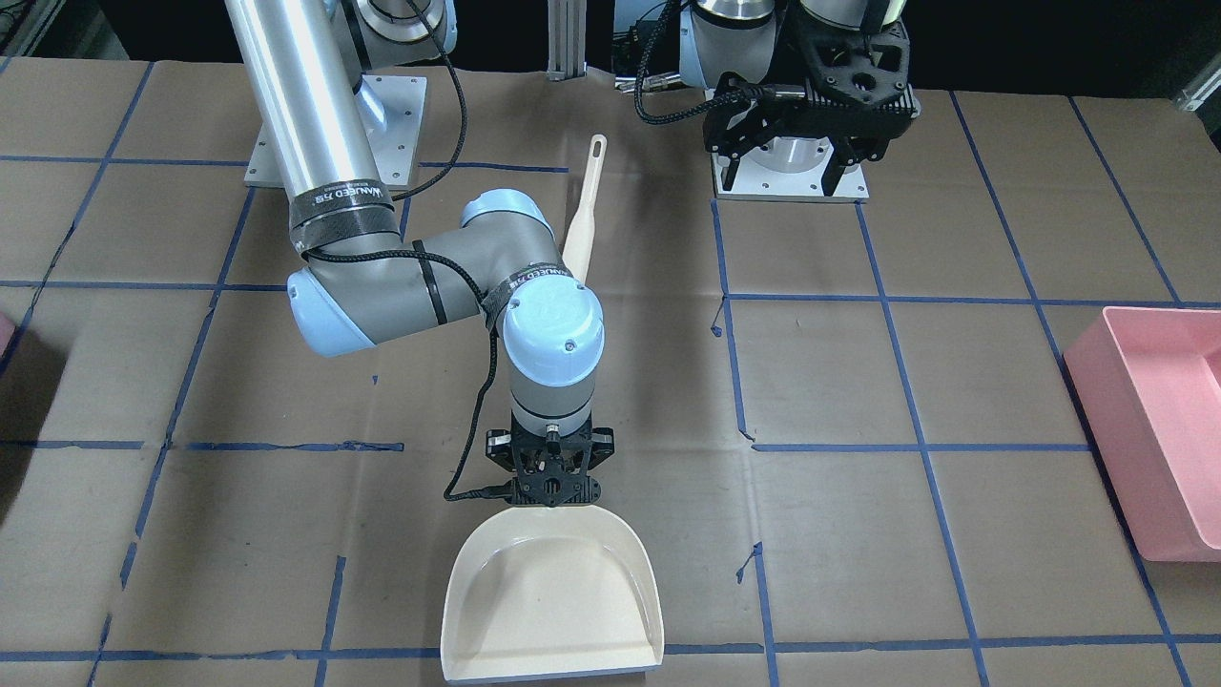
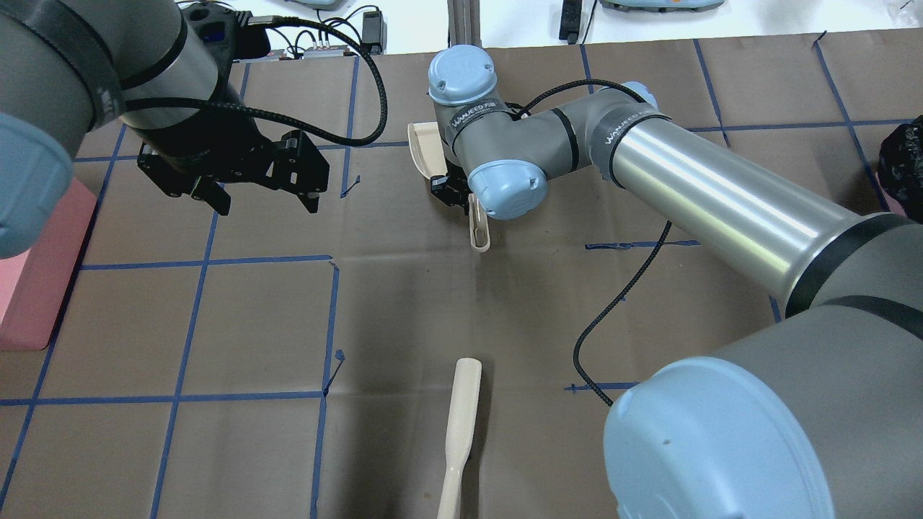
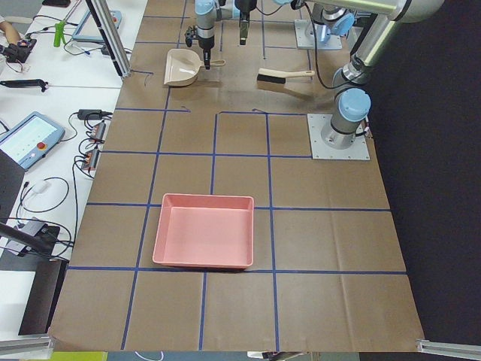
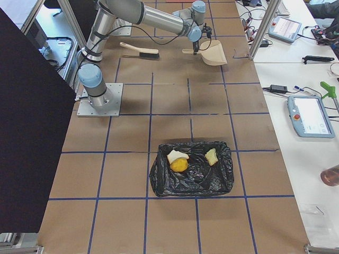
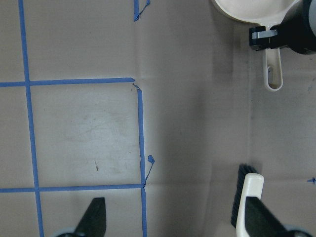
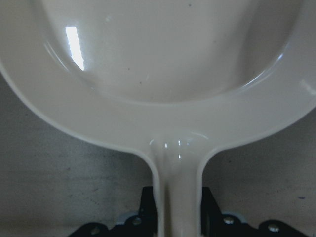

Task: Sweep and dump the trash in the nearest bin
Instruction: 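Lower the dustpan onto the table and open the right gripper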

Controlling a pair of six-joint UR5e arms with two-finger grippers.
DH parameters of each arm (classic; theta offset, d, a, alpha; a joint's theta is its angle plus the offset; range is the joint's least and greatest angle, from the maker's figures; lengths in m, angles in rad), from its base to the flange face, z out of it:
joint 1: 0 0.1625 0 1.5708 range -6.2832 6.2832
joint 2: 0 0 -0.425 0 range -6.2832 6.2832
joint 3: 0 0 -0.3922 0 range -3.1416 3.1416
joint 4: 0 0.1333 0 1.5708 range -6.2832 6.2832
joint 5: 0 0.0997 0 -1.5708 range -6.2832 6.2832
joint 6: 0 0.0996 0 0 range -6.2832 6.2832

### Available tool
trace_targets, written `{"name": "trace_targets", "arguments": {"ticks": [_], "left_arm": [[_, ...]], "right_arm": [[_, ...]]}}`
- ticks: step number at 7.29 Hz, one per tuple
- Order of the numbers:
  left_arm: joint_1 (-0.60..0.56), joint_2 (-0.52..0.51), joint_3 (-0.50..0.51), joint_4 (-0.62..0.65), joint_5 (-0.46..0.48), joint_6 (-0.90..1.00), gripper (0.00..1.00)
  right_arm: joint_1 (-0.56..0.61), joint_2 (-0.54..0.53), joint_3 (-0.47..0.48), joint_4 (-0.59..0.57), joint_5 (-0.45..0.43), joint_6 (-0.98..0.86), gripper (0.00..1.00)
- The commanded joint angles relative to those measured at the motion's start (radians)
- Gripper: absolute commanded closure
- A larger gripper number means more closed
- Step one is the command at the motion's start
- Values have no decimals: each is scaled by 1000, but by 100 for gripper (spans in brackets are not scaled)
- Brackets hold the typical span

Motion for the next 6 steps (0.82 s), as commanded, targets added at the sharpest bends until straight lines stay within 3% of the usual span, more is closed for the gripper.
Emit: {"name": "trace_targets", "arguments": {"ticks": [1,2,4,5,6], "left_arm": [[0,10,-26,-12,-4,0,0],[0,14,-27,-5,-9,1,0],[0,16,-31,-16,-13,1,0],[-2,11,-32,-15,-16,1,0],[0,2,-44,-7,-13,6,0]], "right_arm": [[-3,-15,-2,58,18,6,93],[-5,-33,-2,113,43,6,93],[-3,-33,-2,114,56,4,93],[-3,-27,-4,111,76,4,91],[-3,-21,-13,109,80,6,82]]}}
